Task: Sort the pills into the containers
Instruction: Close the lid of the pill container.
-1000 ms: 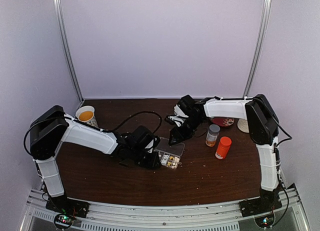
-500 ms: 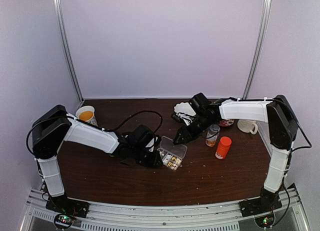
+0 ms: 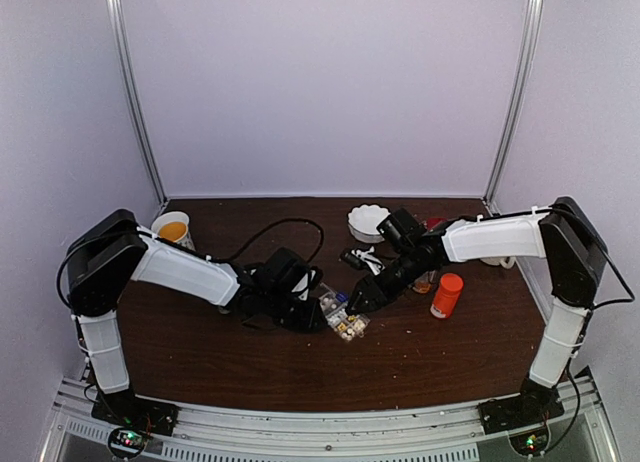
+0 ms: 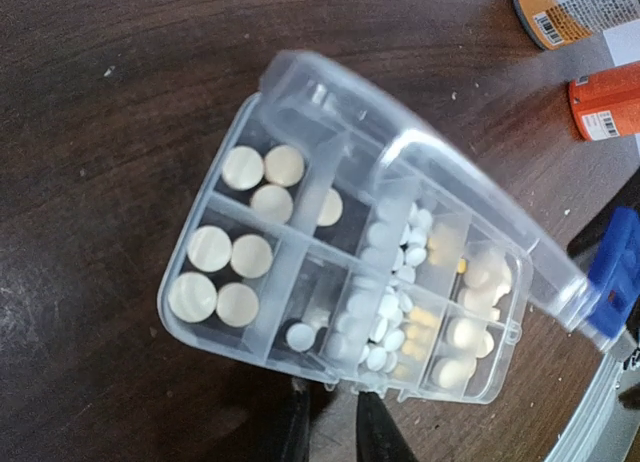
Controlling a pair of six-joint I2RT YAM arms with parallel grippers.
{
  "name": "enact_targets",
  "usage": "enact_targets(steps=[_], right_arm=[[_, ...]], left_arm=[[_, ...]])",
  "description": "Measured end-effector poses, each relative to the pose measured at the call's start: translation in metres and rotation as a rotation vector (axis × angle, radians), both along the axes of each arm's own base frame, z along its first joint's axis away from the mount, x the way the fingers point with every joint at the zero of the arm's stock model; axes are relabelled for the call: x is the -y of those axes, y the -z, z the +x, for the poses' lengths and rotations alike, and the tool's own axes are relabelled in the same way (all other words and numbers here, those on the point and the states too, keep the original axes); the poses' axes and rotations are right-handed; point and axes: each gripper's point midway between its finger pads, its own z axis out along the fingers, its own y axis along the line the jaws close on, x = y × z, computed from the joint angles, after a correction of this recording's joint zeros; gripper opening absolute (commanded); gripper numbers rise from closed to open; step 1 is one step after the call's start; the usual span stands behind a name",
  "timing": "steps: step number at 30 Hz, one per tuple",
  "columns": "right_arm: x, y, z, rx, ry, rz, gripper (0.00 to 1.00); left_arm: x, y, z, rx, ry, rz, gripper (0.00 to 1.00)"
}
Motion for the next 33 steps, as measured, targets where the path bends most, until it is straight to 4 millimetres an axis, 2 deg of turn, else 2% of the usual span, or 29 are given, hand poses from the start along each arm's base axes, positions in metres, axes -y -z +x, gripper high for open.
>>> enact_targets(steps=[6, 11, 19, 22, 28, 33], right_arm=[[-0.009, -0.001, -0.009, 0.005, -0.011, 0.027, 0.46], [-0.012, 0.0, -0.01, 0.007, -0.005, 0.037, 0.39], [-0.017, -0.001, -0.006, 0.019, 0.001, 0.056, 0.33], [-0.019, 0.004, -0.008, 0.011, -0.004, 0.05, 0.33], [-0.023, 0.011, -0.013, -0.001, -0.018, 0.04, 0.33], [-0.024, 0.021, -0.015, -0.015, -0.024, 0.03, 0.28]], left_arm=[[0.0, 0.0, 0.003, 0.004, -0.005, -0.004, 0.2], [-0.003, 0.0, 0.005, 0.019, -0.013, 0.009, 0.2], [-0.025, -0.001, -0.003, 0.022, -0.035, 0.053, 0.2], [-0.032, -0.003, -0.005, 0.027, -0.042, 0.064, 0.2], [-0.032, -0.006, -0.005, 0.032, -0.043, 0.055, 0.17], [-0.041, -0.01, -0.01, 0.041, -0.048, 0.053, 0.17]])
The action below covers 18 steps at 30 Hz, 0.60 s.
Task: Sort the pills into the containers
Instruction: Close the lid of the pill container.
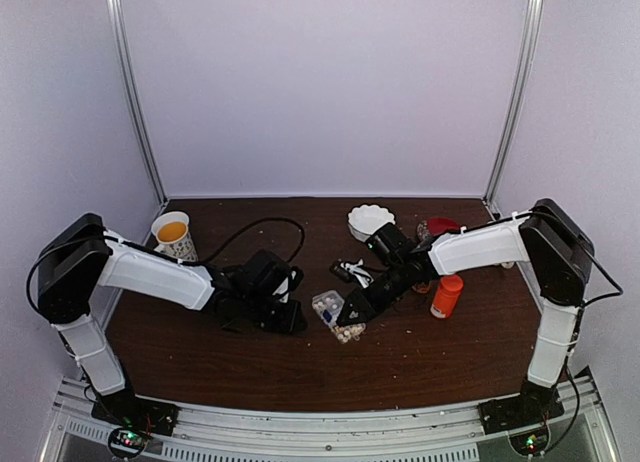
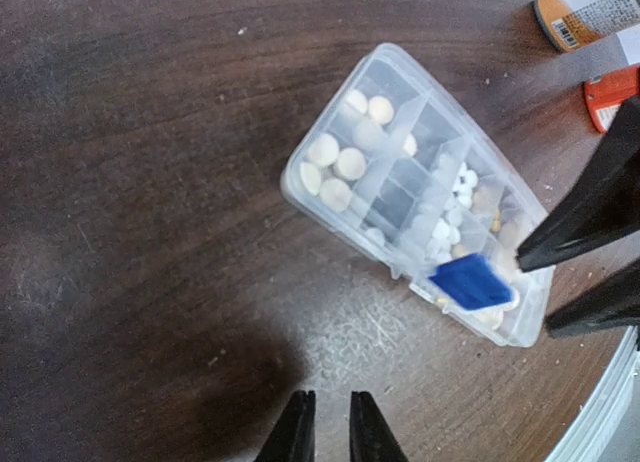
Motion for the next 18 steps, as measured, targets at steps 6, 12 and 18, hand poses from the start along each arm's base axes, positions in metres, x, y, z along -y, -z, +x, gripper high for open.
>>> enact_targets(steps=[6, 12, 18], right_arm=[[0.0, 0.011, 0.003, -0.007, 0.008, -0.02, 0.17], [0.003, 0.015, 0.01, 0.016, 0.04, -0.056, 0.06], [0.006, 0.018, 0.014, 0.033, 0.061, -0.086, 0.0]], left_arm=[[0.002, -0.026, 0.002, 0.04, -0.001, -0.053, 0.21], [0.009, -0.039, 0.004, 0.059, 0.003, -0.101, 0.49], [0.016, -0.042, 0.008, 0.066, -0.003, -0.132, 0.56]])
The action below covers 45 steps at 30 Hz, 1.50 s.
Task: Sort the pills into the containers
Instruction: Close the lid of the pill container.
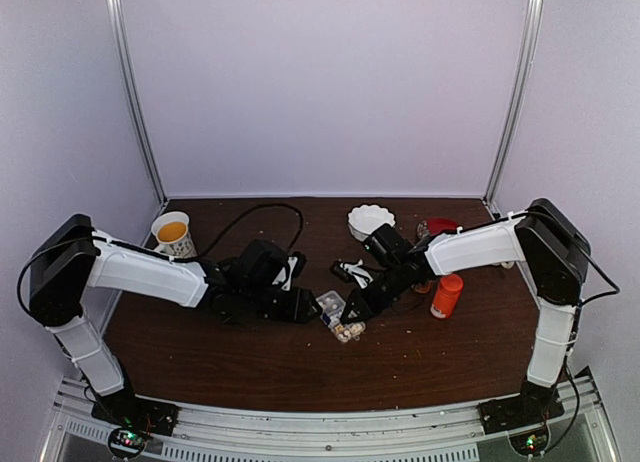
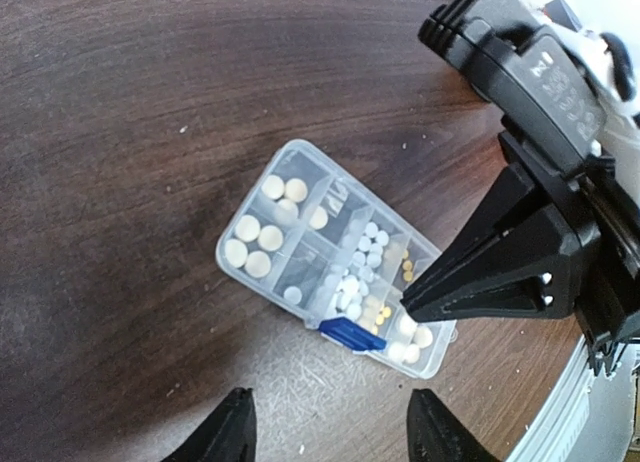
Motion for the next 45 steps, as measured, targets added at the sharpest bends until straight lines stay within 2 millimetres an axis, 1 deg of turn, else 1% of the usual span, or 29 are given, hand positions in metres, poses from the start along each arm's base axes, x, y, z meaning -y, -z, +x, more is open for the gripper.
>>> enact_targets(steps=[9, 13, 18, 19, 24, 26, 28, 31, 34, 36, 38, 39, 42, 45], right_arm=[[-0.001, 0.0, 0.002, 0.022, 0.011, -0.023, 0.0], [-0.002, 0.0, 0.003, 0.028, 0.011, -0.027, 0.0], [-0.002, 0.0, 0.003, 0.029, 0.011, -0.028, 0.0], [-0.002, 0.0, 0.003, 0.029, 0.011, -0.028, 0.0], [-0.002, 0.0, 0.003, 0.031, 0.013, -0.029, 0.0], [-0.002, 0.0, 0.003, 0.031, 0.013, -0.029, 0.0], [-0.002, 0.0, 0.004, 0.033, 0.014, -0.031, 0.0], [-0.002, 0.0, 0.004, 0.034, 0.015, -0.033, 0.0], [-0.002, 0.0, 0.005, 0.037, 0.017, -0.035, 0.0], [-0.002, 0.0, 0.005, 0.04, 0.017, -0.038, 0.0], [-0.002, 0.0, 0.005, 0.042, 0.017, -0.039, 0.0], [-0.002, 0.0, 0.005, 0.042, 0.017, -0.039, 0.0], [-0.002, 0.0, 0.006, 0.046, 0.02, -0.042, 0.0], [-0.002, 0.0, 0.006, 0.049, 0.023, -0.045, 0.0]], left_arm=[[0.02, 0.008, 0.018, -0.021, -0.007, 0.023, 0.59], [0.02, 0.017, 0.019, -0.042, -0.009, 0.062, 0.58], [0.018, 0.034, 0.018, -0.072, -0.005, 0.116, 0.57], [0.019, 0.034, 0.019, -0.072, -0.003, 0.12, 0.54], [0.02, 0.032, 0.02, -0.071, 0.008, 0.133, 0.32], [0.02, 0.031, 0.019, -0.068, 0.009, 0.131, 0.27], [0.01, 0.035, 0.015, -0.076, 0.005, 0.162, 0.2], [-0.007, 0.052, 0.005, -0.111, -0.003, 0.226, 0.16], [-0.012, 0.054, 0.003, -0.118, -0.002, 0.239, 0.13], [-0.013, 0.054, 0.002, -0.12, -0.002, 0.24, 0.08], [-0.014, 0.055, 0.0, -0.12, 0.001, 0.237, 0.01], [-0.014, 0.055, -0.001, -0.121, 0.005, 0.231, 0.0], [-0.009, 0.055, -0.006, -0.128, 0.029, 0.194, 0.0], [-0.001, 0.051, -0.008, -0.132, 0.05, 0.142, 0.0]])
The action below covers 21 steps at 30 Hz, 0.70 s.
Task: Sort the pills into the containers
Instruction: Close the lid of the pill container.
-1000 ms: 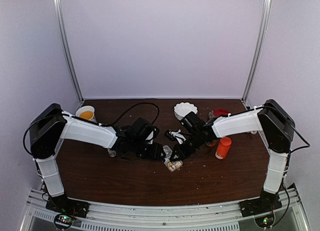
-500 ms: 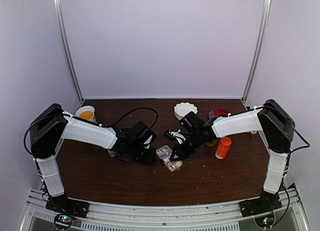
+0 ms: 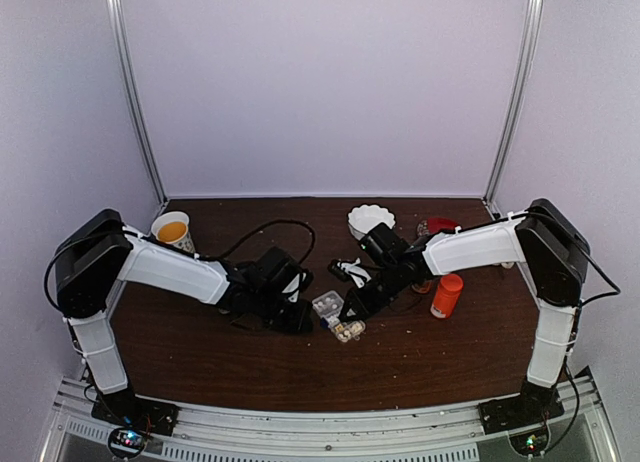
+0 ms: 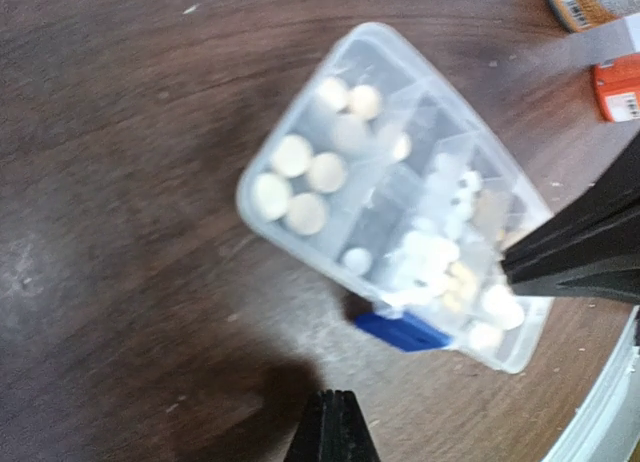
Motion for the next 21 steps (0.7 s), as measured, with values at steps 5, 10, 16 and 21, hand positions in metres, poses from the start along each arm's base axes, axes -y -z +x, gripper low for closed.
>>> enact_targets(steps=[5, 10, 16, 21], right_arm=[[0.0, 0.0, 0.001, 0.001, 0.007, -0.002, 0.0], [0.0, 0.0, 0.002, 0.001, 0.018, -0.004, 0.0], [0.001, 0.0, 0.007, 0.022, 0.036, -0.017, 0.04], [0.004, -0.001, 0.011, 0.061, 0.056, -0.034, 0.06]], left_arm=[[0.02, -0.009, 0.004, 0.004, 0.009, -0.103, 0.0], [0.026, 0.003, 0.005, -0.019, 0.0, -0.122, 0.0], [0.035, 0.004, 0.009, -0.017, -0.005, -0.147, 0.0], [0.035, 0.003, 0.01, -0.015, -0.006, -0.149, 0.0]])
